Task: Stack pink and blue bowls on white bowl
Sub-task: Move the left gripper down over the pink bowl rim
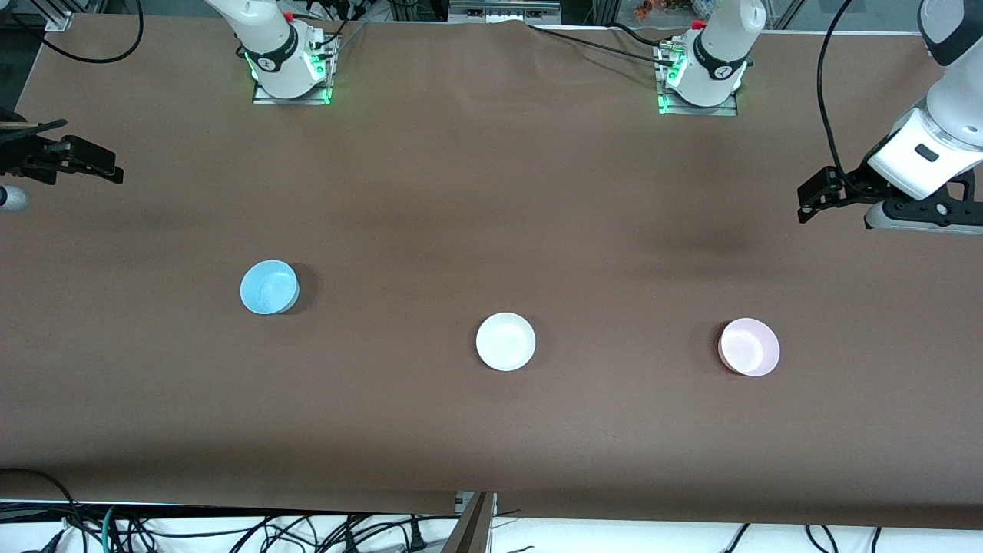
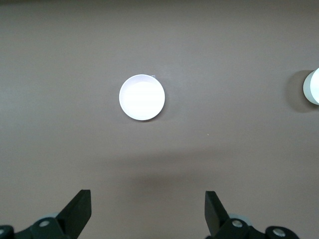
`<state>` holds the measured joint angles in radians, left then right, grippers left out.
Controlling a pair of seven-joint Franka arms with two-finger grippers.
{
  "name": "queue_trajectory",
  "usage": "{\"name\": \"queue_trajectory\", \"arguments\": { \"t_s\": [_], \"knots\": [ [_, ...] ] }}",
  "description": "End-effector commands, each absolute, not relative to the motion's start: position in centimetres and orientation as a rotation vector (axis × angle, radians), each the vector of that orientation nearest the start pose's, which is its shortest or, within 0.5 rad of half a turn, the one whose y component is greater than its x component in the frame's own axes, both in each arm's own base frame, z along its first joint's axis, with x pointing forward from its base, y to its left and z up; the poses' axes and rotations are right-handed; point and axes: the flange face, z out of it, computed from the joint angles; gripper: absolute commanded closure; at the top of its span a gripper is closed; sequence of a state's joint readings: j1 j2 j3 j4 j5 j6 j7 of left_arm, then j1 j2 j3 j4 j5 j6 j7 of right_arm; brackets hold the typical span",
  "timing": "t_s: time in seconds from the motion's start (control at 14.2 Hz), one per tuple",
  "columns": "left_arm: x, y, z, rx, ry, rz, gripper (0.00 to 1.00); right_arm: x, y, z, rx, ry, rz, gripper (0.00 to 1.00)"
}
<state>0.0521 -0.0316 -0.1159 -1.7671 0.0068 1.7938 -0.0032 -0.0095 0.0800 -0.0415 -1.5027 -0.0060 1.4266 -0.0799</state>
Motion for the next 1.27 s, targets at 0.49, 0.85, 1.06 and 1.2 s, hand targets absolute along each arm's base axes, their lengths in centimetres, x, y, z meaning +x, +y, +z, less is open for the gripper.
{"name": "queue_trajectory", "arguments": {
  "t_s": [0.49, 0.85, 1.06, 1.2],
  "knots": [
    [62.1, -2.7, 55.6, -3.13, 0.036, -0.087, 0.0, 56.3, -3.0, 60.4, -3.141, -0.044, 0.235, 0.0],
    [67.1, 4.4, 43.0, -3.149, -0.088, -0.017, 0.0, 56.3, -3.2, 60.4, -3.141, -0.039, 0.235, 0.0],
    [69.1, 5.8, 36.0, -3.103, -0.04, -0.041, 0.0, 56.3, -3.2, 60.4, -3.141, -0.039, 0.235, 0.0],
    [69.8, 6.3, 32.6, -3.105, -0.046, -0.069, 0.0, 56.3, -3.2, 60.4, -3.141, -0.041, 0.233, 0.0]
  ]
}}
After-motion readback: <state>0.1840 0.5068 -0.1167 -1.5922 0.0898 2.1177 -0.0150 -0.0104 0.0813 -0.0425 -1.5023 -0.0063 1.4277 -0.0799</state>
